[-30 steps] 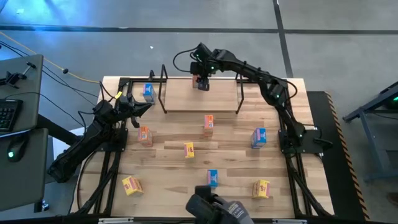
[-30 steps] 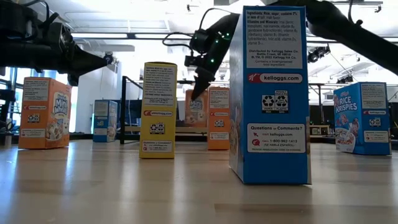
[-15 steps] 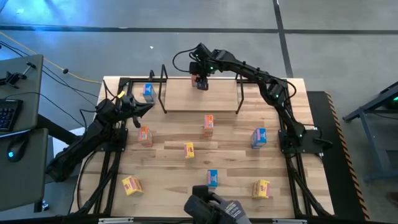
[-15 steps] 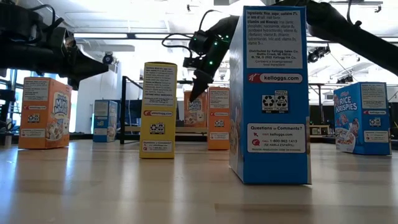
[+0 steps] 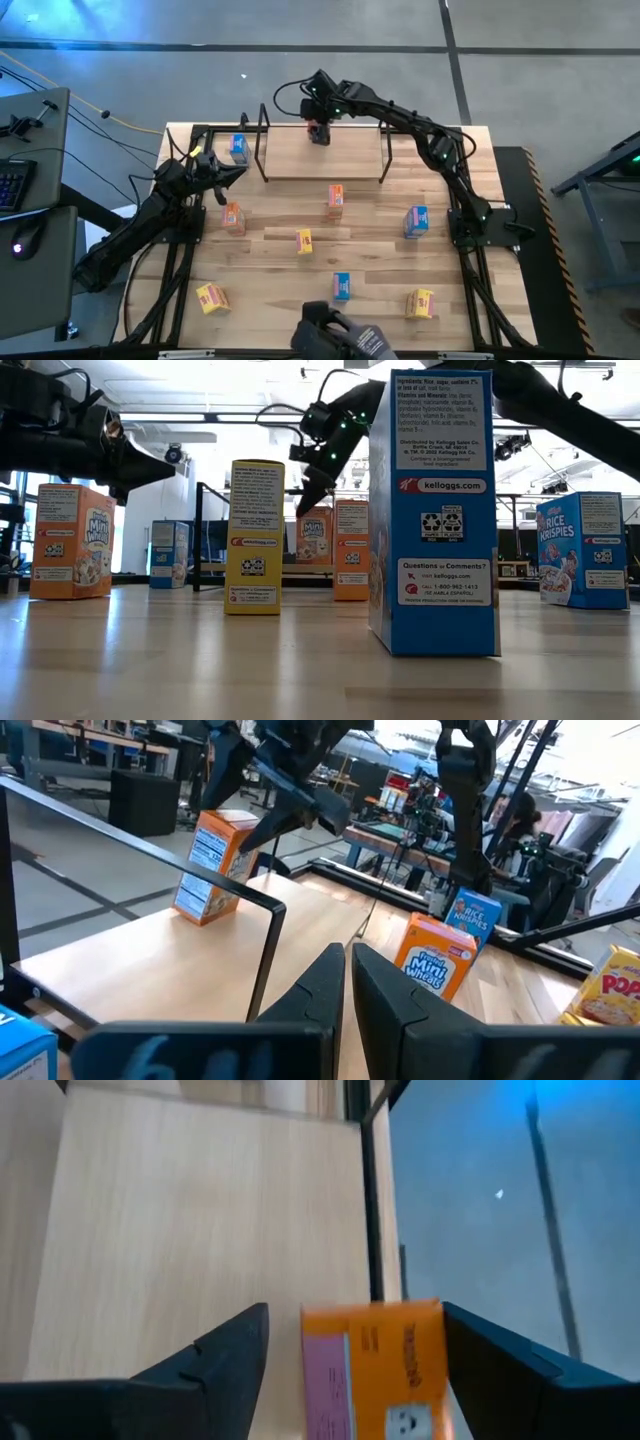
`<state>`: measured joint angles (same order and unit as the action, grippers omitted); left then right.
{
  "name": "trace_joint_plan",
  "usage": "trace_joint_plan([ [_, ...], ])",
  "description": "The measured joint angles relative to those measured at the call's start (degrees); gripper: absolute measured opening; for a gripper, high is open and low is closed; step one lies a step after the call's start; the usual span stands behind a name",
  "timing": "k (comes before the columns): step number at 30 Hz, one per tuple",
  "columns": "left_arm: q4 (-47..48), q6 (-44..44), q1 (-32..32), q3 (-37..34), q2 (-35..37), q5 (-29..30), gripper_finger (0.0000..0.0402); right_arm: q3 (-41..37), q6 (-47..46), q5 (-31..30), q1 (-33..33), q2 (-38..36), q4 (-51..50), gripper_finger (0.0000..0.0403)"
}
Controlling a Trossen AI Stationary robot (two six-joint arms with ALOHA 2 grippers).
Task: Stack cereal on shelf
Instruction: Put the top right orange cereal box on the shelf
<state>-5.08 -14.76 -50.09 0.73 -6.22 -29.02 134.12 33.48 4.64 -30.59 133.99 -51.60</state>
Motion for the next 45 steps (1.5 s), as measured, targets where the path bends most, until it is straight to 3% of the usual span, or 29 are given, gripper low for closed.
trace_joint_plan([
  [8, -0.9, 0.4, 0.0, 0.0, 0.0, 0.1, 0.0017, 0.8, 1.0, -2.7, 1.8, -1.7, 1.7, 0.0257],
  [12, -0.9, 0.5, 0.0, 0.0, 0.0, 0.1, 0.0017, 0.8, 0.9, -4.9, 1.7, -2.2, 0.0, 0.0233],
  [16, -0.8, 1.0, 0.0, 0.0, 0.0, 0.1, 0.0017, 0.8, -0.7, -7.0, 1.7, -4.7, -3.7, 0.0174],
  [20, -0.3, 1.4, 0.0, 0.0, 0.0, 0.1, 0.0017, 0.8, -3.1, -11.0, 0.5, -7.9, -11.0, 0.0091],
  [25, -0.2, 1.5, 0.0, 0.0, 0.0, 0.1, 0.0016, -0.1, -7.6, -8.5, -3.7, -7.6, -17.5, 0.0008],
  [35, -0.2, 1.5, 0.0, 0.0, 0.0, 1.1, 0.0016, -12.9, -7.8, -5.1, -5.8, -7.2, -4.9, 0.0013],
  [45, -0.2, 1.5, 0.0, 0.0, 0.0, 1.1, 0.0016, -15.9, -8.2, -1.5, -4.7, -7.2, 1.7, 0.0001],
])
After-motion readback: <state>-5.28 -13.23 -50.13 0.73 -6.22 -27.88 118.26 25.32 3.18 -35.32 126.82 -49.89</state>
